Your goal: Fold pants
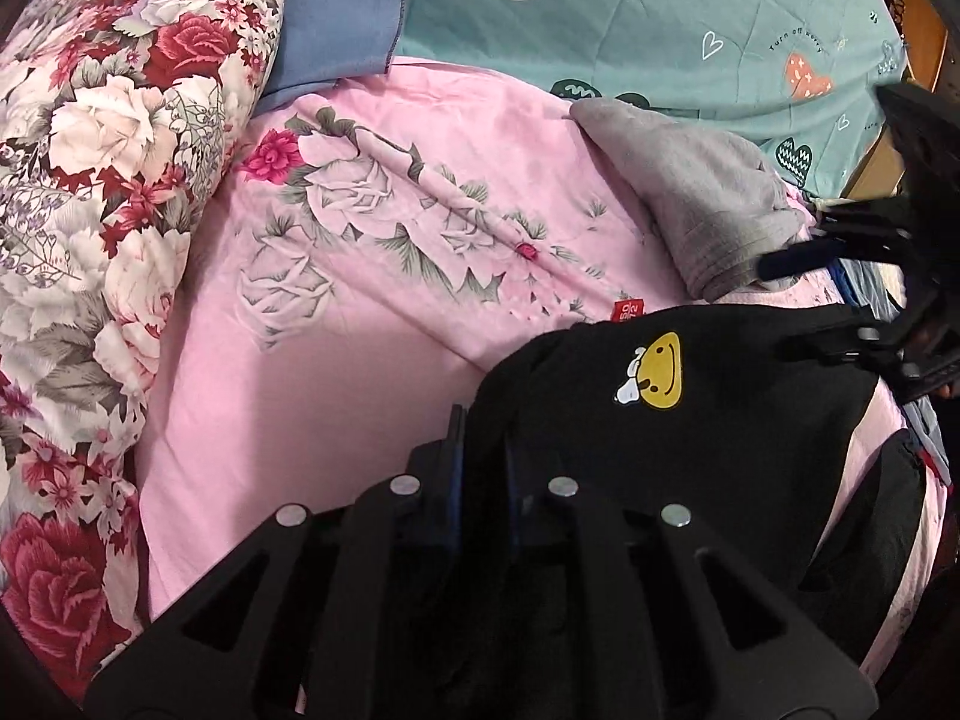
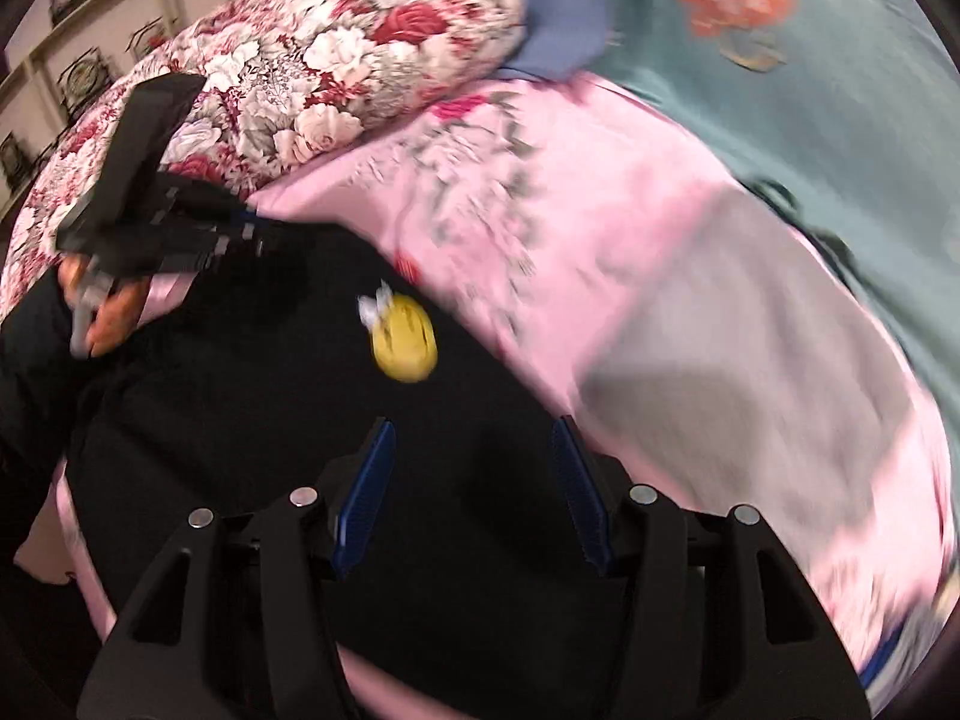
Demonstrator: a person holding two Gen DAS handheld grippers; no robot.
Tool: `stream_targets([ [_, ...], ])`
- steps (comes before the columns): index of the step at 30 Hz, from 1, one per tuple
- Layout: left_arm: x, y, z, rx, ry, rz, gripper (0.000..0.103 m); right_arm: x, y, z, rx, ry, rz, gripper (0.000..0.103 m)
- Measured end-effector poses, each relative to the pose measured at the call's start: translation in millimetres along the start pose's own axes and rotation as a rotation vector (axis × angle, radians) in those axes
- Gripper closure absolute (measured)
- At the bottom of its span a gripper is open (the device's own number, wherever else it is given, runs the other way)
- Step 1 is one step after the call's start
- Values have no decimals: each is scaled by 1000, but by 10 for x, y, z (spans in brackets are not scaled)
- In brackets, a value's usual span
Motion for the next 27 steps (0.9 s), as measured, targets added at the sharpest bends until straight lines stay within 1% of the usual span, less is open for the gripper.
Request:
stream_targets([
  [1, 0, -1, -9, 5, -4, -1, 92, -140, 48, 133, -24, 31, -31, 47],
  [2, 4, -2, -14, 7, -7, -2, 92, -229, 63, 217, -24, 47, -50, 47],
  [4, 3, -8, -40, 18, -15, 0, 92, -385, 99, 450, 2, 93, -102, 47],
  [7, 8, -11, -39, 9, -19, -2, 92, -489, 58, 651, 46, 132, -122, 47],
  [9, 10, -16, -23, 0, -17, -4, 92, -473, 44, 719, 15, 147, -111, 47],
  [10, 11, -17, -19, -1, -15, -7, 92, -456, 56, 752, -22, 158, -106, 54],
  [11, 8, -8, -11, -5, -12, -17, 92, -431, 69, 769, -55, 168, -106, 67],
  [12, 1, 6, 1, -10, -7, -28, 92, -399, 107, 790, -100, 183, -115, 101],
  [13, -15, 20, 19, -17, -1, -33, 92, -380, 134, 800, -113, 188, -126, 101],
  [14, -37, 38, 41, -30, 5, -35, 92, -386, 136, 783, -98, 170, -134, 101],
  [15, -81, 68, 84, -58, 18, -37, 92, -408, 122, 763, -75, 149, -134, 101],
  [17, -190, 147, 174, -115, 35, -39, 92, -518, 51, 737, -32, 110, -97, 101],
  [18, -236, 202, 216, -130, 44, -48, 92, -590, 13, 731, -14, 91, -73, 101],
  [19, -260, 248, 248, -131, 51, -61, 92, -678, -11, 743, 10, 74, -56, 101],
  [22, -296, 419, 442, -94, 96, -123, 92, -806, -19, 882, 48, 84, -55, 101],
  [24, -281, 437, 511, -100, 102, -122, 92, -817, -85, 1024, 47, 112, -40, 101],
  [27, -283, 366, 369, -111, 96, -104, 92, -801, -154, 1099, 26, 130, 0, 101],
])
Point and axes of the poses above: each gripper's, at about its wrist camera, not at the fingertips, and z roughly the way its jaws point, y to its left, x to its underside, the point moved 8 cm from there along z, roughly the way its jaws point, and after that the axes turned 8 degrees about y, right-handed, at the moved point
